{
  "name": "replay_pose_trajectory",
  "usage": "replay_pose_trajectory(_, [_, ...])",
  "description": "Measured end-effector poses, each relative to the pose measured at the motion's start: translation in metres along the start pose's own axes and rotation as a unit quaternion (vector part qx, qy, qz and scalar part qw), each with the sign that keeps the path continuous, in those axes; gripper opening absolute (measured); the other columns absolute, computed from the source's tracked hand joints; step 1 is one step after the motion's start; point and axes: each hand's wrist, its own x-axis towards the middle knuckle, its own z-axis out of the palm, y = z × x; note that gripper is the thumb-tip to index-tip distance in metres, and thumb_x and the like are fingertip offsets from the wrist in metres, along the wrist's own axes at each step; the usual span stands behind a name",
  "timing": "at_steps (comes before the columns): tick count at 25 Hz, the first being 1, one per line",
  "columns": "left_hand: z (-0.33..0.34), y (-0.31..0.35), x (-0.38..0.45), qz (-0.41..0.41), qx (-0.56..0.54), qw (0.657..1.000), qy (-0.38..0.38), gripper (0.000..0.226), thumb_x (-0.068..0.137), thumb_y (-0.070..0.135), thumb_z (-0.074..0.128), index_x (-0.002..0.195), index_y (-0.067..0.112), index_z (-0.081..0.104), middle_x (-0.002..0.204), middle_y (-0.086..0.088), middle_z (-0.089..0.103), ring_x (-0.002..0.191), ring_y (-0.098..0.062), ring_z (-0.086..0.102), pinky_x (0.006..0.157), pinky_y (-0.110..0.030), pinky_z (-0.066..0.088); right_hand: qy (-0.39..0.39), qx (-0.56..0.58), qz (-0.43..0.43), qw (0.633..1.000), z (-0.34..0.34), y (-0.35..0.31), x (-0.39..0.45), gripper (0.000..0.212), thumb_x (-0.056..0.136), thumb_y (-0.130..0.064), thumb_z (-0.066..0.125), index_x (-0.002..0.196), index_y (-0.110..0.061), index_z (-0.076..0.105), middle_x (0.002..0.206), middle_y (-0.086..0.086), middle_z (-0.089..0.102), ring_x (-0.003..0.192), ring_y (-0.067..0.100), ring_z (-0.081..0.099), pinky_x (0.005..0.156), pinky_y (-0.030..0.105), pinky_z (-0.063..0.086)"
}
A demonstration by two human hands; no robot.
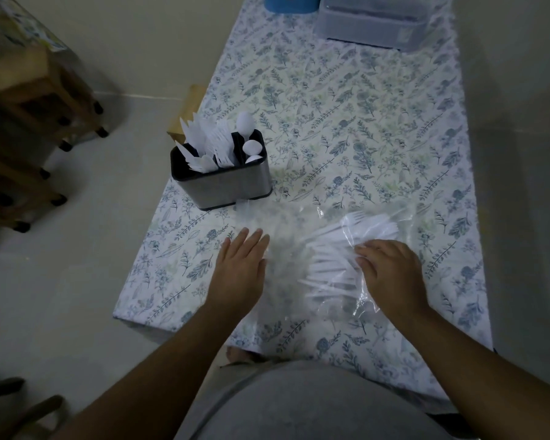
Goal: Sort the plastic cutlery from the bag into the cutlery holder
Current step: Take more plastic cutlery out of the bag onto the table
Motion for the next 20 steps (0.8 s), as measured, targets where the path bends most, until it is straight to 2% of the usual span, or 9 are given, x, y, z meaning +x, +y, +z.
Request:
replay_pose_trajectory(2, [0.009,-0.005,0.001,-0.014,-0.045,0.998,-0.034,0.049,0.104,0.022,0.042,0.152,0.014,0.036,0.16,-0.003,0.033,0.152,-0.02,0.016,0.124,-0.041,0.017,0.021,0.017,-0.016,1.0,-0.004,-0.003,0.001,0.033,0.095,-0.033,0.051,0.103,-0.016,0.079,0.097,0.004,0.073,0.095,0.03,0.063,0.088,0.042,0.048])
replay_pose_trajectory(4, [0.013,-0.007,-0.004,-0.02,-0.083,0.996,-0.023,0.047,0.104,0.021,0.043,0.15,0.013,0.039,0.158,-0.004,0.037,0.151,-0.02,0.02,0.122,-0.042,0.024,0.046,0.059,-0.034,0.997,-0.013,-0.011,0.005,0.036,0.096,-0.033,0.05,0.101,-0.011,0.078,0.089,0.006,0.069,0.085,0.031,0.061,0.079,0.043,0.051])
replay_pose_trajectory(5, [0.012,-0.006,-0.008,-0.026,-0.098,0.995,-0.008,0.046,0.104,0.02,0.045,0.149,0.013,0.042,0.156,-0.004,0.039,0.15,-0.019,0.023,0.121,-0.042,0.027,0.064,0.076,-0.044,0.994,-0.021,-0.017,0.006,0.035,0.096,-0.032,0.051,0.101,-0.011,0.078,0.088,0.006,0.068,0.083,0.03,0.06,0.077,0.043,0.05])
replay_pose_trajectory(8, [0.01,0.009,-0.024,-0.045,-0.154,0.987,0.015,0.045,0.102,0.02,0.051,0.146,0.016,0.046,0.153,0.0,0.043,0.147,-0.014,0.028,0.119,-0.028,0.022,0.107,0.094,-0.084,0.986,-0.042,-0.032,0.005,0.029,0.096,-0.027,0.055,0.103,-0.012,0.078,0.088,0.006,0.064,0.082,0.026,0.055,0.076,0.04,0.043])
replay_pose_trajectory(12, [0.01,0.008,-0.036,-0.053,-0.192,0.98,0.012,0.043,0.1,0.019,0.055,0.143,0.017,0.05,0.151,0.001,0.046,0.145,-0.012,0.032,0.119,-0.031,0.027,0.071,0.073,-0.08,0.992,-0.046,-0.03,-0.006,0.022,0.094,-0.019,0.058,0.103,-0.016,0.078,0.092,0.003,0.063,0.084,0.029,0.057,0.075,0.043,0.046])
replay_pose_trajectory(15, [0.009,0.004,-0.037,-0.04,-0.2,0.978,0.045,0.042,0.098,0.018,0.06,0.139,0.017,0.056,0.145,0.002,0.053,0.141,-0.012,0.039,0.117,-0.028,0.029,0.062,0.036,-0.069,0.995,-0.059,-0.038,-0.011,0.028,0.09,-0.018,0.059,0.112,-0.022,0.076,0.101,-0.001,0.065,0.095,0.023,0.053,0.083,0.04,0.039])
replay_pose_trajectory(17, [0.007,0.005,-0.04,-0.023,-0.207,0.975,0.077,0.038,0.095,0.016,0.065,0.132,0.016,0.063,0.137,0.001,0.061,0.135,-0.01,0.046,0.114,-0.035,0.038,0.023,0.001,-0.045,0.999,-0.06,-0.046,-0.018,0.037,0.086,-0.025,0.058,0.12,-0.026,0.072,0.112,-0.002,0.065,0.108,0.022,0.053,0.091,0.037,0.031])
replay_pose_trajectory(20, [0.008,0.001,-0.042,0.034,-0.19,0.975,0.113,0.032,0.09,0.014,0.07,0.121,0.015,0.07,0.131,0.0,0.066,0.13,-0.015,0.052,0.108,-0.045,0.044,-0.049,-0.057,-0.013,0.997,-0.035,-0.047,-0.031,0.042,0.089,-0.032,0.05,0.126,-0.03,0.07,0.127,0.002,0.066,0.121,0.026,0.057,0.104,0.045,0.033])
